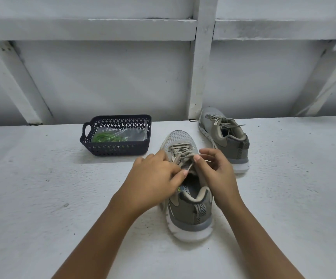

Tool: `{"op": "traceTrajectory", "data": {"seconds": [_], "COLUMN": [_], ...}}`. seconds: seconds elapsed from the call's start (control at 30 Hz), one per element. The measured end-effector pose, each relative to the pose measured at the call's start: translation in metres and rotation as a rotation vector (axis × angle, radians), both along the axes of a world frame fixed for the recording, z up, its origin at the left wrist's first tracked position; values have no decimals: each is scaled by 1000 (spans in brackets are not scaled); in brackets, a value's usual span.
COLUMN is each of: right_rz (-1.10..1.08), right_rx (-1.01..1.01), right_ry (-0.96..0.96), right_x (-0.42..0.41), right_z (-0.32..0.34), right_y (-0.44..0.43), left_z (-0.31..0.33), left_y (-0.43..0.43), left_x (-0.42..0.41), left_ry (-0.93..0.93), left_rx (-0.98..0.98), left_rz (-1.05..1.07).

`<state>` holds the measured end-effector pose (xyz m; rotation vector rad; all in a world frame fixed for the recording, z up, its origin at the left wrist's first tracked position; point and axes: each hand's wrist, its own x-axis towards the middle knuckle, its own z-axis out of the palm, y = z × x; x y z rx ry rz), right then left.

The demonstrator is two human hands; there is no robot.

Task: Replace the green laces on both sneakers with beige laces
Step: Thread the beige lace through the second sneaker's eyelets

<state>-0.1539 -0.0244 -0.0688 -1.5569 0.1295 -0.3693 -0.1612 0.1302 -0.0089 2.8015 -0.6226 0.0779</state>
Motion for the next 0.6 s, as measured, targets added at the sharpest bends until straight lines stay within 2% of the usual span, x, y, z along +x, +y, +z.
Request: {"op": "traceTrajectory", "data": {"seconds": [0.17,0.37,0.47,0.6], "right_rz": [-5,-3,0,6], "right_rx": [-6,-9,-22,-71], "right_ry": [9,14,8,4], "right_x": [0,-1,-2,-2], "right_z": [1,2,3,7], "right_y": [1,1,1,1], "left_z": [4,13,23,40], "left_y": [5,18,26,33], "left_x": [1,8,8,7], "left_ry": [10,214,360,525], "left_rx": [-85,-382,-598,-1070], "left_rz": [-23,-4,-87,-172]}}
